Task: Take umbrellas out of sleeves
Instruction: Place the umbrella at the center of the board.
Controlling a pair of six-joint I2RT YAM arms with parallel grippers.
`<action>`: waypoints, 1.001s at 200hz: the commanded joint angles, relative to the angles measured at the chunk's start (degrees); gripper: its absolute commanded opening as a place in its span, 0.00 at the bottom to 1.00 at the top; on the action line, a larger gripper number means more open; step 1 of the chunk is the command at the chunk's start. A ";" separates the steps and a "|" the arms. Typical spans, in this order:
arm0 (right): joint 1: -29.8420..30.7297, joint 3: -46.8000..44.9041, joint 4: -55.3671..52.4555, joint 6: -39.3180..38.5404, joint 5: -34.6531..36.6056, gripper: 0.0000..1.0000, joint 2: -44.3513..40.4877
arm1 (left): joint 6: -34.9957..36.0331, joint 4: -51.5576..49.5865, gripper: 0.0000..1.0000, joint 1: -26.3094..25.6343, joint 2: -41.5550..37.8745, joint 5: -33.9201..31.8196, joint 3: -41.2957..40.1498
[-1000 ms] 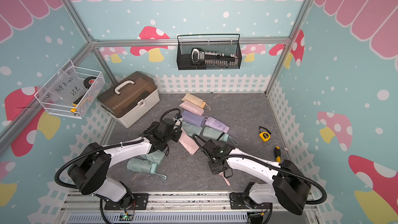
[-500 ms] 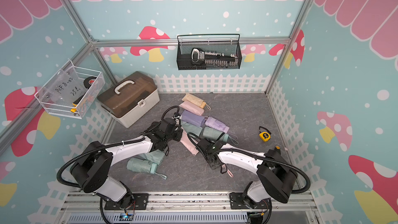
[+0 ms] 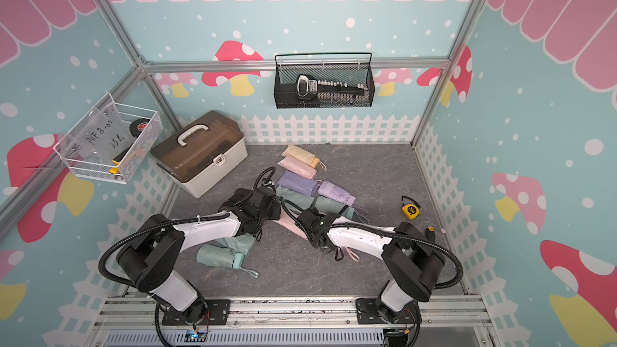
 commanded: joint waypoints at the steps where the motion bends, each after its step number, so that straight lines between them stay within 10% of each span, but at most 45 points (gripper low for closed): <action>1: 0.30 0.38 -2.18 1.29 1.26 0.57 -2.97 | -0.99 0.35 0.44 0.37 -3.17 -1.37 -0.75; 21: 0.35 -1.97 -0.92 1.38 -7.18 0.57 -10.07 | -0.72 0.45 0.59 0.29 -5.21 0.46 -1.22; 65: 0.35 -9.54 9.60 6.30 -32.25 0.52 -21.03 | -1.44 0.45 0.60 -0.93 -9.51 5.10 -2.55; 200: -17.01 -10.13 11.46 6.75 -29.40 0.46 -10.74 | -17.02 6.19 0.56 -14.02 -13.50 14.63 -14.87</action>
